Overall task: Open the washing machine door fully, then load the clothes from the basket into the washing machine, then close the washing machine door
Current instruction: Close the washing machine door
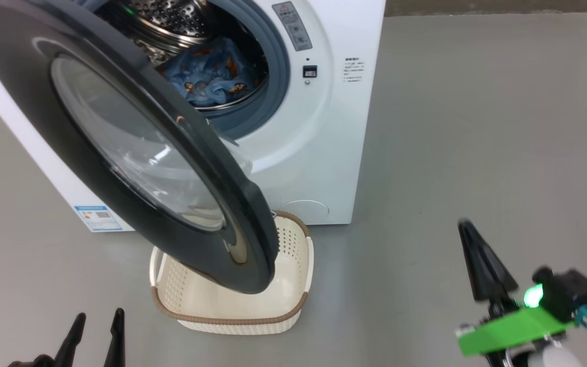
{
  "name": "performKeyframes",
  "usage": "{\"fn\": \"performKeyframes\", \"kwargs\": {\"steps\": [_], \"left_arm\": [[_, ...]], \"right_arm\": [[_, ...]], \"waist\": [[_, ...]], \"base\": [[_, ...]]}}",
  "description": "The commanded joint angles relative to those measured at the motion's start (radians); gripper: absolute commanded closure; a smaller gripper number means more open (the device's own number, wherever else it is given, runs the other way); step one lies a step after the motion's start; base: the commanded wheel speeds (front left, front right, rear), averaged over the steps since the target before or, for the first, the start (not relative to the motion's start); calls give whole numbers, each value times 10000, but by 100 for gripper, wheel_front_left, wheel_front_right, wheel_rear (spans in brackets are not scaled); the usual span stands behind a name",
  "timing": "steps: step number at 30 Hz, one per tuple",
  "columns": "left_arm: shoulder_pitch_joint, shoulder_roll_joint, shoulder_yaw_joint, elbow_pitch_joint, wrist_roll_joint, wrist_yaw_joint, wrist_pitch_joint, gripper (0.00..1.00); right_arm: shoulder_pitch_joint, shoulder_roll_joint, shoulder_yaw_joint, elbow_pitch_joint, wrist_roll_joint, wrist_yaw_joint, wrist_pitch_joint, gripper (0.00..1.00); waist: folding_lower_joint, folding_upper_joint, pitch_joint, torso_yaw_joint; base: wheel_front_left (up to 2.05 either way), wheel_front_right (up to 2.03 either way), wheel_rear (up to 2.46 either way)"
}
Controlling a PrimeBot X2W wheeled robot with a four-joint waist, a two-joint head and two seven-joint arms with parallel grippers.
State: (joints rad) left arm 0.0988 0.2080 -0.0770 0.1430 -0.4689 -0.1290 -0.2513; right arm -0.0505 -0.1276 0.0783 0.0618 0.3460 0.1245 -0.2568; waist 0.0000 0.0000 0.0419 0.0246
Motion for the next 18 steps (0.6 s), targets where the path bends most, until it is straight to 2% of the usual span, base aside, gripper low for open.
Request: {"fn": "performKeyframes", "kwargs": {"steps": [1, 10, 18], "left_arm": [[-413, 148, 351, -272, 68, -17, -105, 0], [-375, -40, 312, -422, 135, -17, -105, 0], [-298, -213, 152, -416, 124, -17, -105, 0]], "right_arm": [[-526, -21, 323, -381, 101, 62, -49, 100], [-2172, 342, 1847, -1591, 341, 62, -49, 100], [-2667, 533, 4230, -1605, 876, 62, -49, 100]], "waist": [[0, 0, -57, 117], [0, 0, -178, 768], [0, 0, -236, 1300]], "base": [[0, 0, 0], [0, 0, 0], [0, 0, 0]]}}
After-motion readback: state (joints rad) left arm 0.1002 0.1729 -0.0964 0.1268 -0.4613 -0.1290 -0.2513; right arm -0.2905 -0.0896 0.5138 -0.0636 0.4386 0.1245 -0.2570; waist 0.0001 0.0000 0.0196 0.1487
